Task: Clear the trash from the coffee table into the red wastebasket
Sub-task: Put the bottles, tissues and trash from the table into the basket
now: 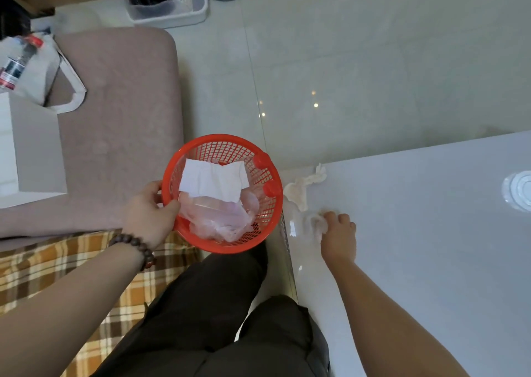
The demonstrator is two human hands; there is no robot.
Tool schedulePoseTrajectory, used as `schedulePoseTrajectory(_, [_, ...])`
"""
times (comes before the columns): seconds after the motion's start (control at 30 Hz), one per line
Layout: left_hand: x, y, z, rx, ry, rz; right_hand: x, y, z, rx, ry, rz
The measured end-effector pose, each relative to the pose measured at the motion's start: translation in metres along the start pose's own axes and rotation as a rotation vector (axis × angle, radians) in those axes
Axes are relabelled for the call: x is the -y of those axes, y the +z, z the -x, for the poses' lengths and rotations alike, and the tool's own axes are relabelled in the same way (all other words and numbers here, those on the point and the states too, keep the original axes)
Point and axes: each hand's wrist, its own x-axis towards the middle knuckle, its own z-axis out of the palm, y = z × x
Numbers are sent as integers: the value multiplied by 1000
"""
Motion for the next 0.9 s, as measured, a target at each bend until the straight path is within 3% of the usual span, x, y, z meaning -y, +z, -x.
schedulePoseTrajectory(0.2, [-14,1,-2,2,44,11,56,-71,18,-245,-139,-369])
schedulePoseTrajectory(0.37, [-27,8,4,55,80,78,128,-115,52,-527,-487,-520])
schedulePoseTrajectory(0.5, [-34,17,10,74,131,105,173,-98,58,-415,-629,-274])
schedulePoseTrajectory(0.63, [-40,21,20,92,190,115,184,-64,42,-110,-596,215])
schedulePoseTrajectory(0.77, [-42,23,27,75,228,114,177,-47,32,44,-597,262])
schedulePoseTrajectory(0.9, [-34,21,21,88,163,96,176,-64,42,-50,-638,151])
